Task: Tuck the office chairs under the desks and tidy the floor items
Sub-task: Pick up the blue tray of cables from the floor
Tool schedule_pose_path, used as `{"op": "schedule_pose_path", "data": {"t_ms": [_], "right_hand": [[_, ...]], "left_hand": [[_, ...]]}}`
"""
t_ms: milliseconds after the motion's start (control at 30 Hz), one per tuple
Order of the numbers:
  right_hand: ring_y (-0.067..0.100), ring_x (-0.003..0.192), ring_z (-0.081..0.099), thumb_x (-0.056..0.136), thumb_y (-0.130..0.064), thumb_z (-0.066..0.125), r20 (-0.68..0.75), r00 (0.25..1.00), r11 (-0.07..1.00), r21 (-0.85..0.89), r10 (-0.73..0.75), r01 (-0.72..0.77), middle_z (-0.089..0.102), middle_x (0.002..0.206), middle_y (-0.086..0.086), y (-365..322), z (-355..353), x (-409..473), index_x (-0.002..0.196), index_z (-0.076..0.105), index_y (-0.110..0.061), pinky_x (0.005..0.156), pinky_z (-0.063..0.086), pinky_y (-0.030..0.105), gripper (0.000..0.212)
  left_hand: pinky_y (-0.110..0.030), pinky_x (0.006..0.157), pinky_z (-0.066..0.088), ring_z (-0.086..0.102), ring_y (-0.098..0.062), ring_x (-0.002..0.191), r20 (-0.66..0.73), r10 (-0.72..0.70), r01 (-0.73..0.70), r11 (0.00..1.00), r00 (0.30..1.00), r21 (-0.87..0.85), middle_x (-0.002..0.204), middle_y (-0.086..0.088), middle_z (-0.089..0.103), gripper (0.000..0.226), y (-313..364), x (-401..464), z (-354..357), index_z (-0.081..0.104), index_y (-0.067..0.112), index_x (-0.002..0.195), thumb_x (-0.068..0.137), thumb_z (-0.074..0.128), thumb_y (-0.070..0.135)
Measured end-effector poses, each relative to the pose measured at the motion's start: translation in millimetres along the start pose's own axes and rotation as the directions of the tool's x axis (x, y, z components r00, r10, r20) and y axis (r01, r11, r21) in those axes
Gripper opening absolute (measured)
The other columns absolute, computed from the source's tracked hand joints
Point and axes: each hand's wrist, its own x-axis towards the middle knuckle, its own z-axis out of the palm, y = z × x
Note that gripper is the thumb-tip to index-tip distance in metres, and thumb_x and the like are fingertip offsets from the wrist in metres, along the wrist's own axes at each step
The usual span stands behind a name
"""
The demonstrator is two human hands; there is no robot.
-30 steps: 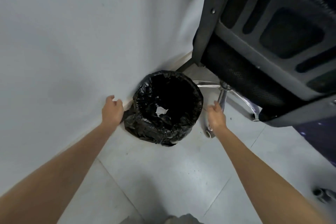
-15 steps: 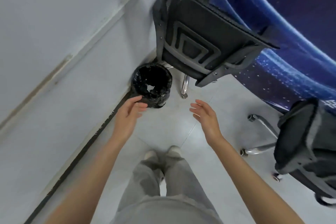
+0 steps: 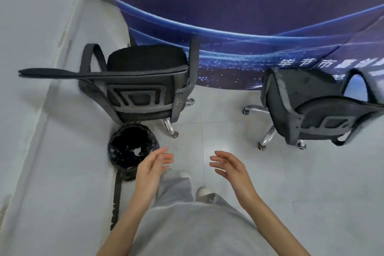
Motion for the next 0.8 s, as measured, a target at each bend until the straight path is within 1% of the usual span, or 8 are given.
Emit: {"op": "schedule_pose_path", "data": {"t_ms": [100,167,267,400,533,633,700,800], "right_hand": [[0.027,0.098,0.064,0.095,-0.002,0.039,-0.206,0.978,0.991,0.129,-0.015,0.042,0.066,0.106,0.012,1.6,-0.4,3.2,0.110,0.059,-0.008,0.085,0.050,0.030,0.026],[0.025,0.094,0.064,0.094,-0.001,0.040,-0.361,0.933,0.971,0.227,0.016,0.071,0.066,0.103,0.012,6.3,-2.2,-5.3,0.110,0.059,-0.006,0.084,0.050,0.028,0.025],[0.023,0.092,0.064,0.094,-0.003,0.042,-0.549,0.831,0.924,0.358,0.090,0.136,0.067,0.102,0.010,20.0,-1.9,-26.9,0.110,0.059,-0.005,0.085,0.050,0.029,0.024],[0.018,0.085,0.065,0.094,-0.003,0.043,-0.704,0.668,0.848,0.488,0.243,0.205,0.068,0.097,0.009,56.4,4.5,-66.3,0.107,0.060,-0.006,0.077,0.052,0.022,0.022],[0.004,0.074,0.066,0.094,-0.001,0.043,-0.788,0.483,0.774,0.559,0.383,0.298,0.068,0.094,0.006,93.7,15.1,-108.6,0.105,0.060,-0.006,0.071,0.051,0.015,0.021],[0.010,0.078,0.067,0.093,0.002,0.042,-0.814,0.317,0.714,0.579,0.486,0.394,0.068,0.094,0.008,121.7,12.4,-133.9,0.104,0.061,-0.008,0.070,0.052,0.013,0.024],[0.017,0.082,0.066,0.092,0.002,0.042,-0.788,0.248,0.656,0.609,0.563,0.446,0.068,0.094,0.008,138.1,1.3,-147.1,0.104,0.060,-0.008,0.068,0.052,0.013,0.024],[0.013,0.079,0.066,0.092,0.002,0.043,-0.763,0.175,0.613,0.614,0.623,0.497,0.068,0.093,0.009,162.0,-32.6,-168.5,0.102,0.061,-0.009,0.067,0.052,0.015,0.023]], "left_hand": [[-0.026,0.078,0.052,0.065,-0.008,0.078,0.251,-0.004,-0.034,0.988,0.968,0.147,0.089,-0.004,0.068,0.028,12.3,31.8,15.6,0.062,0.022,0.095,0.095,0.041,0.004],[-0.022,0.075,0.052,0.065,-0.002,0.075,0.425,-0.016,-0.099,0.964,0.905,0.247,0.086,0.000,0.069,0.029,18.7,46.2,23.3,0.062,0.024,0.097,0.095,0.041,0.004],[-0.012,0.069,0.049,0.065,-0.002,0.076,0.646,-0.041,-0.244,0.906,0.762,0.345,0.080,0.008,0.073,0.031,25.8,66.2,36.3,0.061,0.028,0.098,0.095,0.042,0.004],[-0.015,0.071,0.048,0.064,-0.001,0.076,0.830,-0.151,-0.384,0.833,0.537,0.400,0.083,0.018,0.072,0.032,24.1,75.7,77.6,0.060,0.031,0.099,0.095,0.042,0.005],[-0.017,0.071,0.048,0.063,0.000,0.074,0.925,-0.291,-0.475,0.796,0.245,0.376,0.079,0.019,0.072,0.019,18.8,49.9,147.4,0.059,0.032,0.098,0.089,0.048,0.020],[-0.013,0.070,0.047,0.064,-0.001,0.075,0.945,-0.326,-0.563,0.776,0.030,0.285,0.079,0.018,0.072,0.024,13.3,10.5,212.9,0.059,0.032,0.098,0.081,0.043,0.028],[-0.013,0.070,0.048,0.063,-0.002,0.075,0.935,-0.348,-0.586,0.773,-0.069,0.244,0.079,0.013,0.072,0.025,6.6,-19.6,256.0,0.059,0.032,0.098,0.081,0.042,0.028],[-0.013,0.069,0.047,0.063,-0.002,0.075,0.921,-0.353,-0.592,0.782,-0.167,0.193,0.087,0.005,0.069,0.025,-9.8,-72.3,315.3,0.059,0.031,0.099,0.081,0.042,0.028]]}}
